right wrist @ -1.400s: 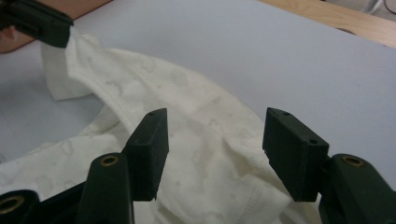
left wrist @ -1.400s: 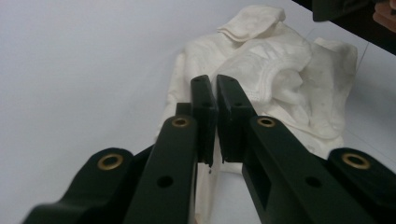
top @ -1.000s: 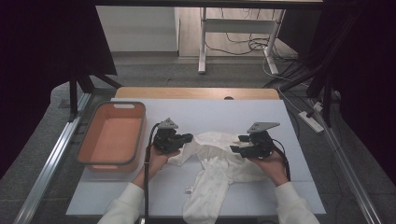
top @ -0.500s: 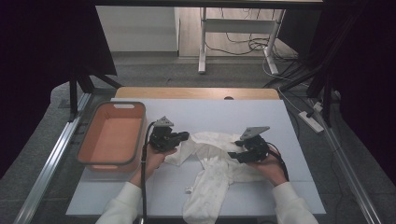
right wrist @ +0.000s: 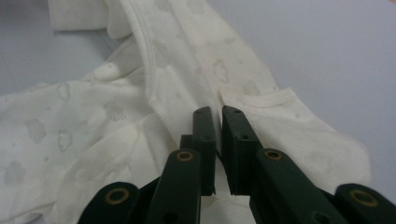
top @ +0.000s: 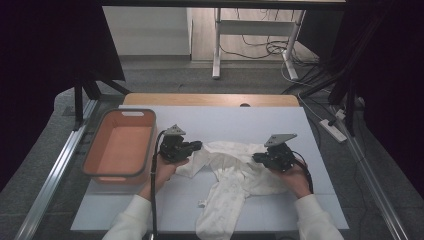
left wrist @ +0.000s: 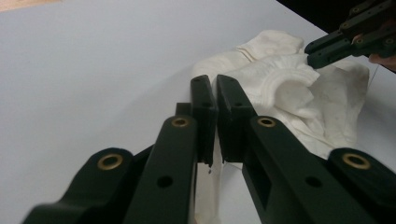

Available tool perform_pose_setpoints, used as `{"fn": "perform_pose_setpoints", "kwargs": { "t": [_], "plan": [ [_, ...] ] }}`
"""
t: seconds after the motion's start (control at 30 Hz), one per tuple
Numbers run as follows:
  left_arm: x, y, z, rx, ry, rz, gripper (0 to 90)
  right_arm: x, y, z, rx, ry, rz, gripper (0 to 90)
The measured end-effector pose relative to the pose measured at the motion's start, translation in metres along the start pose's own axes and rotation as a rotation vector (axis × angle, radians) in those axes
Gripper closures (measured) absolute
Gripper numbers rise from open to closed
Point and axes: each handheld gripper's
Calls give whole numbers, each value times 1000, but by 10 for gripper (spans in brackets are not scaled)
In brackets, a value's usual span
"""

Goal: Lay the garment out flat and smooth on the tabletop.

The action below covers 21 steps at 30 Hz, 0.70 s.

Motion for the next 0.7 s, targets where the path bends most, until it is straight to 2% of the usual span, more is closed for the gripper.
{"fn": "perform_pose_setpoints", "kwargs": {
  "t": [0.07, 0.2, 0.47, 0.7],
  "plan": [
    [0, 0, 0, 0, 1, 0, 853, 3, -4, -1, 19, 18, 7, 858],
    [0, 0, 0, 0, 1, 0, 852, 3, -3, -1, 11, 11, 17, 881],
    [0, -2, 1, 7, 2, 3, 852, 2, -8, 1, 33, 3, -21, 889],
    [2, -3, 2, 10, 11, 3, 852, 4, -21, 6, 87, 15, -71, 892]
  ]
}}
Point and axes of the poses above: each handheld gripper's, and its own axes: y roughly forward along the jaws, z roughly out of its top, x roughly to its right, and after that the axes turned 9 degrees about -y, right-handed
